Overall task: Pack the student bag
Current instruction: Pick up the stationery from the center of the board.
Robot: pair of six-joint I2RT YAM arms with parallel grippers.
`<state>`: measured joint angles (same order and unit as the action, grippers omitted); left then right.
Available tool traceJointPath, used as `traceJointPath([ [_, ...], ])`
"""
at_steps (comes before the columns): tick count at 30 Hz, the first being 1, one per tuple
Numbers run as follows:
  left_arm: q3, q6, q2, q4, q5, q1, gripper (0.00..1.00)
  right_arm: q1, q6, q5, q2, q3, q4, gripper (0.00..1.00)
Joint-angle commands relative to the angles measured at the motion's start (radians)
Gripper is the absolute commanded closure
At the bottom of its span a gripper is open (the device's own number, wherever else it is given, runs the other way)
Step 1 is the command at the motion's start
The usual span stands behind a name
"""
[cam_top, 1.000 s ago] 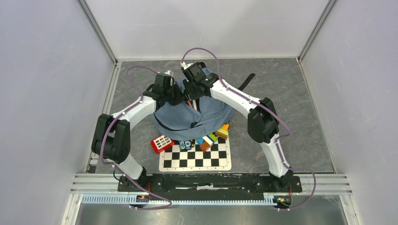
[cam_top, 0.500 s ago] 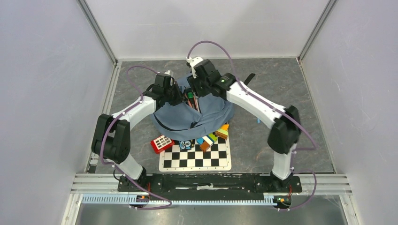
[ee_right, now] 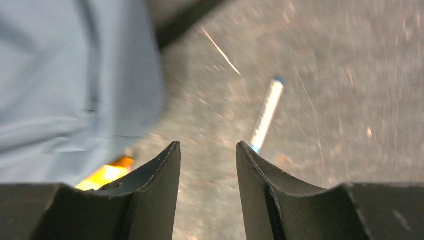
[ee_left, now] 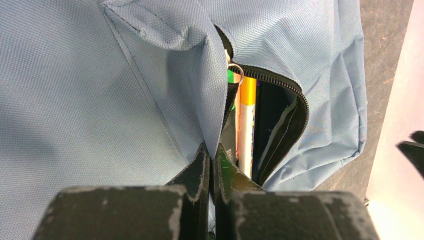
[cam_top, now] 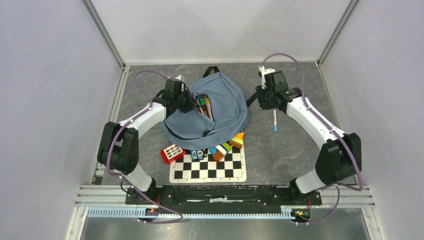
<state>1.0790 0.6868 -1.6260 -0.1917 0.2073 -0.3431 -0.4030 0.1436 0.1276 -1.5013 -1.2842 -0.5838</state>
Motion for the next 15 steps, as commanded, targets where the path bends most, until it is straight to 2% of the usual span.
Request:
traceJointPath([
  [1, 0.01, 0.017, 0.061, -0.002, 0.019, -0.004, 0.98, 0.123, -0.029, -0.009, 0.003, 0.097, -0.036, 0.5],
  [7, -0.014, 0.026, 0.092, -0.001, 0.014, -0.003, 0.98, 0.252, -0.034, -0.017, -0.082, 0.162, -0.023, 0.51],
  [15, -0.045, 0.043, 0.125, 0.006, 0.011, -0.004, 0.98, 0.27, -0.054, -0.065, -0.202, 0.137, 0.018, 0.56],
])
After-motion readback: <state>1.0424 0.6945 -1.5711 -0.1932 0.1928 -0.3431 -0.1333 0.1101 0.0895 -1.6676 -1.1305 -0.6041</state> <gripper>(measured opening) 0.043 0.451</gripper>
